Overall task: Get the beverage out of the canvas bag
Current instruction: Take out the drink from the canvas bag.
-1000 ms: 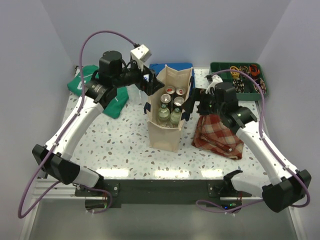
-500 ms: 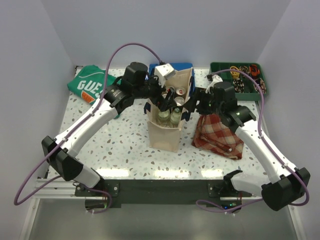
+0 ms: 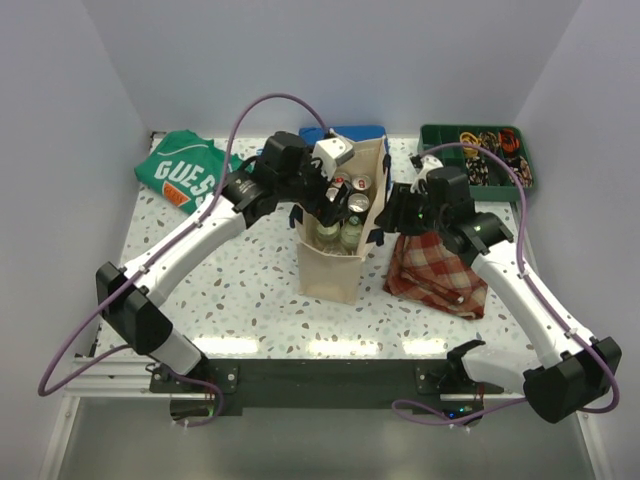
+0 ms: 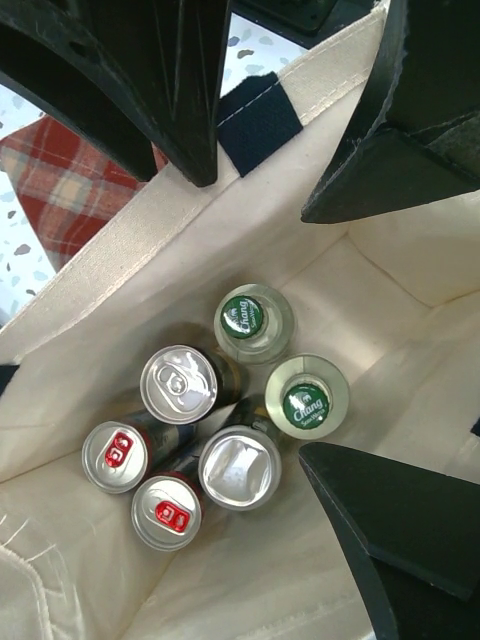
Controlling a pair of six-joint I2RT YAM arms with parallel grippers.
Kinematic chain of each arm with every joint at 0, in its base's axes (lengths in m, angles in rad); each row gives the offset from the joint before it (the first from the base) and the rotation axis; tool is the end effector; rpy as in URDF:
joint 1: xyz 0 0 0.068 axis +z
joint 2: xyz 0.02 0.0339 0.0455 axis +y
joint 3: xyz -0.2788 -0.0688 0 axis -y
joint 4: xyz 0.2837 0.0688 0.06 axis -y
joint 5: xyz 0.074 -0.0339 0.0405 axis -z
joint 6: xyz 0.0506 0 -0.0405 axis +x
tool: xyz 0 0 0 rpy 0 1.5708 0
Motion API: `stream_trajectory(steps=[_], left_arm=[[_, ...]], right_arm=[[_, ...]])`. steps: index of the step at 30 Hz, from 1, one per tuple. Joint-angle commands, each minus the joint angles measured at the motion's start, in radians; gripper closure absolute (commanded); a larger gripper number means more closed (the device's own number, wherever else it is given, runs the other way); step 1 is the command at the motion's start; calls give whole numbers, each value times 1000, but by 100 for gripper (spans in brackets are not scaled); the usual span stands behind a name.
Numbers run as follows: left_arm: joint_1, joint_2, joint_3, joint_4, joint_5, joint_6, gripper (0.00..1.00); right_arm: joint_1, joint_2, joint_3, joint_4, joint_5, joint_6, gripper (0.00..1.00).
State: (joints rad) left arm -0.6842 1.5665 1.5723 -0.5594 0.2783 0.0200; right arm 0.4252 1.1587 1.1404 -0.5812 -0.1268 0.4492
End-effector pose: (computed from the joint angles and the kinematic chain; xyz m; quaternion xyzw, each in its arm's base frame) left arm 0.3062 -0.2677 0.3895 0.3617 0.7886 -0.2718 0.4164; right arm 0.2667 0.1278 0.3537 -0.0190 0.8829 0.2480 0.3983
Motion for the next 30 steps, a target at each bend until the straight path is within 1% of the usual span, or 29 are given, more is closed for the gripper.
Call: stream_trajectory(steps=[1,2,4,10,23,30], left_arm=[[-17,16,5,13,-13,1,4],[-21,21,9,10,-11,1,4],[-26,33,14,0,-13,8,4],[-51,82,6,-23,-51,11,5],[-83,110,-11,-10,-137,-12,4],[-103,101,-31,24,-107,-12,3]], right_arm=[[1,-5,33,-63,-77,-49,51],[3,-2,45,-92,-112,-59,51],[1,2,59,-103,-135,-70,50],[3,9,53,-157,-145,-96,51],[1,-7,-14,-161,-237,-101,52],[3,-43,-53,-141,-254,-104,52]])
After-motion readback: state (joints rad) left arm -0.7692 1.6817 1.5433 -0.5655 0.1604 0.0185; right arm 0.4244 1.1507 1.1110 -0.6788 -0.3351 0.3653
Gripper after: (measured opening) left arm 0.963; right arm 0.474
